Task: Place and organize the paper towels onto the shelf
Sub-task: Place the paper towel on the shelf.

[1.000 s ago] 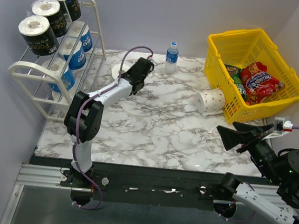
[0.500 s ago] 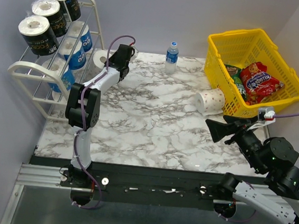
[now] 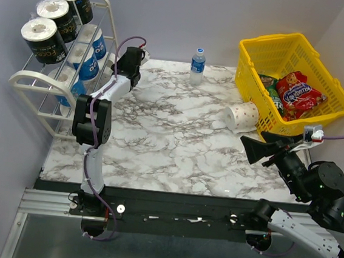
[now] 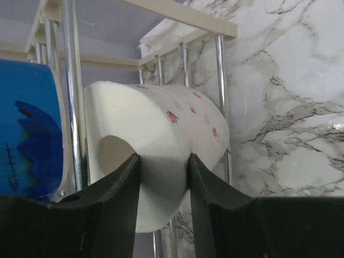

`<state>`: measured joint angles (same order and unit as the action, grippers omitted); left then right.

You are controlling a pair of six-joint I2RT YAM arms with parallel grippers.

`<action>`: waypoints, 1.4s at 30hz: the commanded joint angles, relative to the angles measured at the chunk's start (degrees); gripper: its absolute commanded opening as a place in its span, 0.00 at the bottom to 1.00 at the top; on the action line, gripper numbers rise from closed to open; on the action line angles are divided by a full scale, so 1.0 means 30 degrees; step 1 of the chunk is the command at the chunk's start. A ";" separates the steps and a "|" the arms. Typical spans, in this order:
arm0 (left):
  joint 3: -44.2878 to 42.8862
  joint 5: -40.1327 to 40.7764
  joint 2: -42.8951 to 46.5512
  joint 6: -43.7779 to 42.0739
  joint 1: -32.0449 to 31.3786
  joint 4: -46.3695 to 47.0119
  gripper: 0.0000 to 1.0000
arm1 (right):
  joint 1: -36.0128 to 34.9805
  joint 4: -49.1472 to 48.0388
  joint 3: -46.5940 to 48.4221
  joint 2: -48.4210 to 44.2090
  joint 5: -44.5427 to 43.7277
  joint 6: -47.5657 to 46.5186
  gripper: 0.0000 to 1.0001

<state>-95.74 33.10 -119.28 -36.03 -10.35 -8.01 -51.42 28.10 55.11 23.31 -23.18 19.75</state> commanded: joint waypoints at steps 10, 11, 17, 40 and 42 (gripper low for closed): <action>0.0185 0.1505 -0.0991 -0.1993 0.0198 0.3108 0.42 | 0.0001 -0.0810 -0.0060 0.0461 -0.0799 -0.0547 0.97; 0.0331 0.1447 -0.0962 -0.2023 0.0227 0.3342 0.42 | 0.0001 -0.0898 -0.0089 0.0491 -0.0770 -0.0576 0.97; 0.0419 0.1885 -0.1195 -0.2432 0.0373 0.3985 0.43 | 0.0001 -0.1016 -0.0206 0.0434 -0.0682 -0.0635 0.97; 0.0334 0.2530 -0.2337 -0.2755 0.1077 0.5453 0.55 | 0.0030 -0.1192 -0.0851 0.0287 -0.1180 -0.0577 0.97; 0.0158 0.2589 -0.2367 -0.2872 0.1077 0.5512 0.59 | 0.0030 -0.1221 -0.0880 0.0228 -0.1296 -0.0606 0.97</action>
<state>-93.43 38.37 -124.88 -43.90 -7.92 5.52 -51.42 25.50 53.45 24.69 -24.93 18.37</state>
